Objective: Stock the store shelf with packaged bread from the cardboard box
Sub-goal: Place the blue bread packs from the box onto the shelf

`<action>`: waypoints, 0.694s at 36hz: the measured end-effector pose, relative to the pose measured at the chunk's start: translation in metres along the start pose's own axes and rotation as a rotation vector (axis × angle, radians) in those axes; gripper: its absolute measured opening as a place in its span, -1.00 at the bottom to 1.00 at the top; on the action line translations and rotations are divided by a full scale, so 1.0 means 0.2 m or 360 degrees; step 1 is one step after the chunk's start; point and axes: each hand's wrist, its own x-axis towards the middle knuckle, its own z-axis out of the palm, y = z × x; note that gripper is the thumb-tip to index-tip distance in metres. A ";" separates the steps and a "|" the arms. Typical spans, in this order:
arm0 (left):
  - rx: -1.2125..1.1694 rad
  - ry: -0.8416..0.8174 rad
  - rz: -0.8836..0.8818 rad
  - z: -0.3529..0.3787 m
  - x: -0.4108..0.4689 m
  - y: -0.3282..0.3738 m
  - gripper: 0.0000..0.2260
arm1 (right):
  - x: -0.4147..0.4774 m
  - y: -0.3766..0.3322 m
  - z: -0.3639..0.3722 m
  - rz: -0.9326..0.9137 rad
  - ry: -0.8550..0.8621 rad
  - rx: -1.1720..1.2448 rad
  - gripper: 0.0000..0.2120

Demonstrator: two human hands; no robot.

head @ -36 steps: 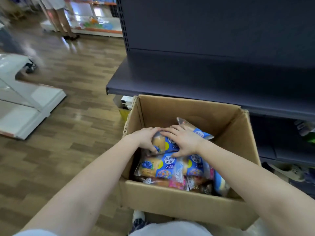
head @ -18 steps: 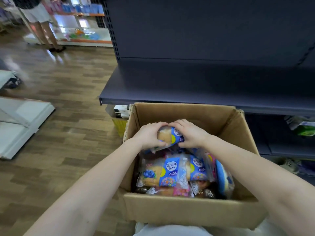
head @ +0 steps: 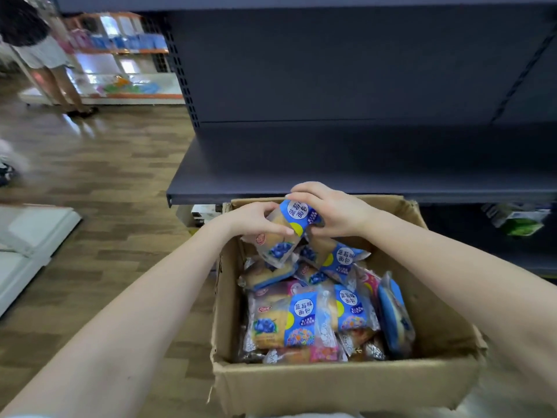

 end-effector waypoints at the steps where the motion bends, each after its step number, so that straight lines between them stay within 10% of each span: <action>1: -0.0049 -0.0007 0.0021 0.00 0.00 0.00 -0.54 | 0.00 0.00 -0.01 -0.0006 0.0036 -0.0006 -0.27; 12: -0.0923 0.0363 0.0029 0.07 0.04 0.00 -0.65 | 0.01 -0.04 -0.01 0.0438 0.0640 0.0088 -0.49; 25: -0.1891 0.0742 0.0115 0.06 0.03 0.09 -0.61 | 0.11 -0.22 0.05 0.0562 0.0608 0.0302 -0.14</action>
